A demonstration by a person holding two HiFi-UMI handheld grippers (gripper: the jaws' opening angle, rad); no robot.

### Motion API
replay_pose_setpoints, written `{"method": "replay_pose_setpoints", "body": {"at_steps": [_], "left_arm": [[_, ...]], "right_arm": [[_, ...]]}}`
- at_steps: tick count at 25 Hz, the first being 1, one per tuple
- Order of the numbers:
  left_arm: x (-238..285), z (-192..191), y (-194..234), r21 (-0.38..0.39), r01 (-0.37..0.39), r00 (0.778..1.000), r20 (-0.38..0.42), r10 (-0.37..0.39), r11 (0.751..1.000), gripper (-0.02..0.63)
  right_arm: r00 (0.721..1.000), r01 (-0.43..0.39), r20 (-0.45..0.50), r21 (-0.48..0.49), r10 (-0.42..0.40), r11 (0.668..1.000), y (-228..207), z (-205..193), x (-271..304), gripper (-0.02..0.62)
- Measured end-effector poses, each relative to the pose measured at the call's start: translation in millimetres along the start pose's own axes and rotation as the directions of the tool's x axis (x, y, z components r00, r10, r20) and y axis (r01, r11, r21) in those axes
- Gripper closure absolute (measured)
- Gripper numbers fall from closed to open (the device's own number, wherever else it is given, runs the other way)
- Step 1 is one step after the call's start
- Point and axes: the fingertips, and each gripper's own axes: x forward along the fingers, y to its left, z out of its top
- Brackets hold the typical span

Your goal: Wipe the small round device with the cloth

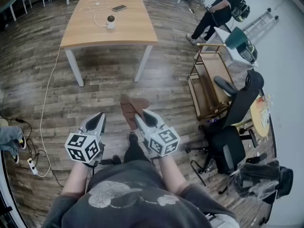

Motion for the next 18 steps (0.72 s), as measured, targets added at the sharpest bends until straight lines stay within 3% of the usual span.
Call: {"method": "replay_pose_setpoints", "body": {"at_steps": [14,18], "left_arm": [[-2.7,1.8,7.4,-0.009,-0.011,1.0,0.006,0.011,1.0,0.588],[3.9,-1.7,13.3,-0.012,-0.026,1.0,-0.005,0.026,1.0,0.587]], "right_arm": [[1.0,0.003,-0.005,0.002,-0.003,1.0,-4.1,0.4,8.6,0.522],[0.999,0.01,0.035,0.058,-0.012,0.998,-11.2,3.6,11.1,0.518]]}}
